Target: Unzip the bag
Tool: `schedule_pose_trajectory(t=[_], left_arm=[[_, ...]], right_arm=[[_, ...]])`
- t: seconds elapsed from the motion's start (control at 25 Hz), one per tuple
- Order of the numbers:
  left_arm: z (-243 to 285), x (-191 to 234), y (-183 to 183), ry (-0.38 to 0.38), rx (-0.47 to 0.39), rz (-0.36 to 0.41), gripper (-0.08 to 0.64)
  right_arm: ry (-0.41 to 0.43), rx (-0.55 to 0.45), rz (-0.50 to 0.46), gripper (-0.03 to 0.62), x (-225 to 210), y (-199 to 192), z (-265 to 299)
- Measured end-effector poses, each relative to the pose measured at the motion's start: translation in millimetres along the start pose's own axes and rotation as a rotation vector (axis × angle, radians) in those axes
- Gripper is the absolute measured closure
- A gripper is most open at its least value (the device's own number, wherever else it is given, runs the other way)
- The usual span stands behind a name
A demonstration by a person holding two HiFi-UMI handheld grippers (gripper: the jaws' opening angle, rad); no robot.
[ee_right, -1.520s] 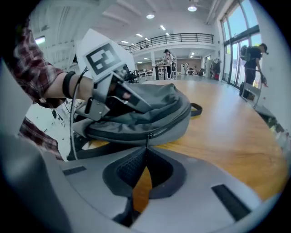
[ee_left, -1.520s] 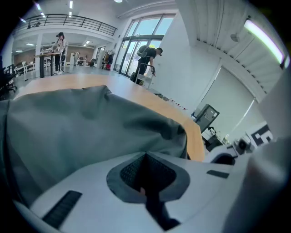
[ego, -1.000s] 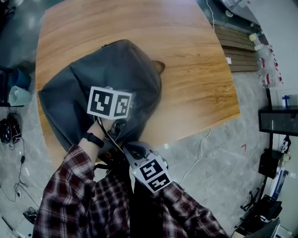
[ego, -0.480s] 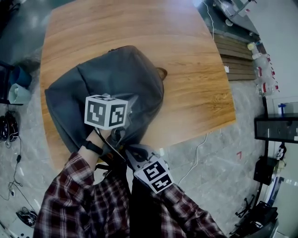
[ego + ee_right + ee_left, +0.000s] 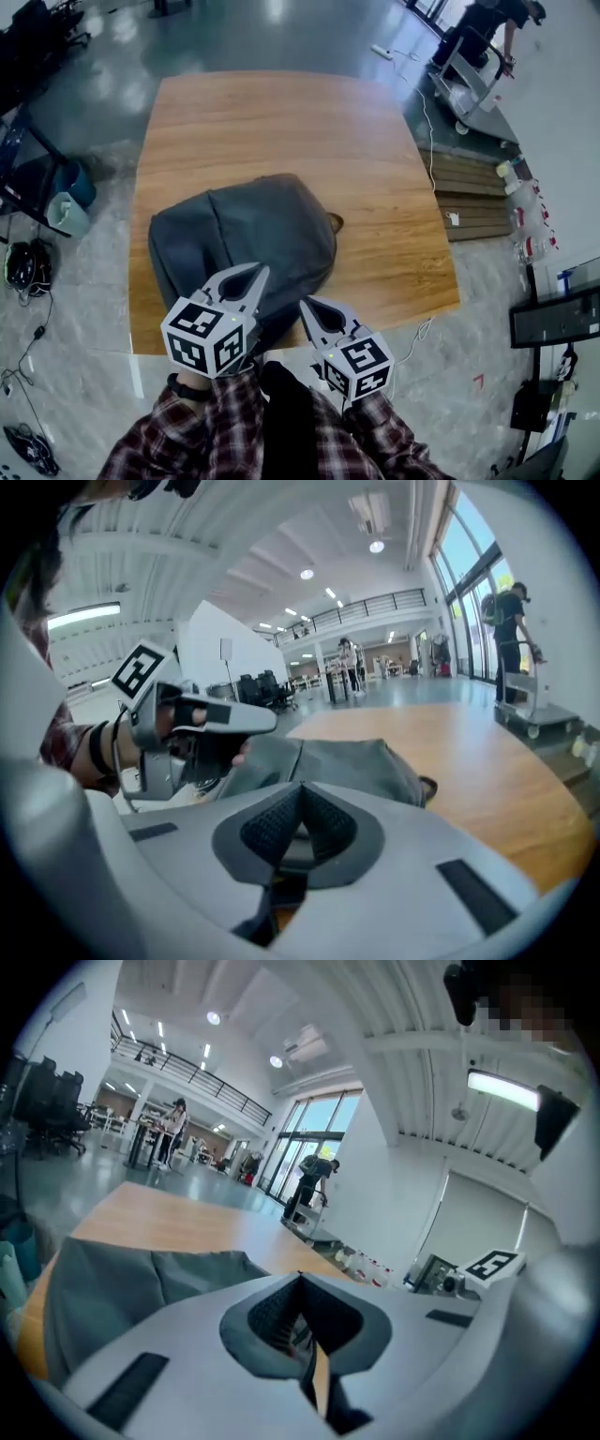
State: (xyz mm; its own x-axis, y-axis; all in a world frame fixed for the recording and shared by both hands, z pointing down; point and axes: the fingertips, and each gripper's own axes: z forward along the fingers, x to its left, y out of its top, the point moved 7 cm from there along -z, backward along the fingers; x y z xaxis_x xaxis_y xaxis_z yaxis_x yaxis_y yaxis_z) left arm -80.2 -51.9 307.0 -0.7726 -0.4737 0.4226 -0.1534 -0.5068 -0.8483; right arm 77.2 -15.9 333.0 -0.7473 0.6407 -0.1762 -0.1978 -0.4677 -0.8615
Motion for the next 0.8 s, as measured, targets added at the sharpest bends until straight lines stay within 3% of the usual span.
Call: schedule_pose_trajectory(t=[0.16, 0.32, 0.52, 0.8], left_arm=[[-44.2, -21.3, 29.2, 0.042, -0.122, 0.047, 0.552], [-70.0, -44.1, 47.8, 0.067, -0.173, 0.127, 0.552], [-84.8, -62.0, 58.3, 0.086, -0.229, 0.177, 0.552], [-84.6, -65.8, 56.1, 0.1, -0.223, 0.193, 0.552]], right_arm=[[-0.042, -0.179, -0.102, 0.58, 6.9, 59.6, -25.4], [-0.023, -0.278, -0.177, 0.58, 21.2, 98.9, -46.6], [0.003, -0.344, -0.235, 0.581, 40.0, 117.6, -55.6], [0.049, -0.348, -0.262, 0.581, 50.2, 123.0, -50.6]])
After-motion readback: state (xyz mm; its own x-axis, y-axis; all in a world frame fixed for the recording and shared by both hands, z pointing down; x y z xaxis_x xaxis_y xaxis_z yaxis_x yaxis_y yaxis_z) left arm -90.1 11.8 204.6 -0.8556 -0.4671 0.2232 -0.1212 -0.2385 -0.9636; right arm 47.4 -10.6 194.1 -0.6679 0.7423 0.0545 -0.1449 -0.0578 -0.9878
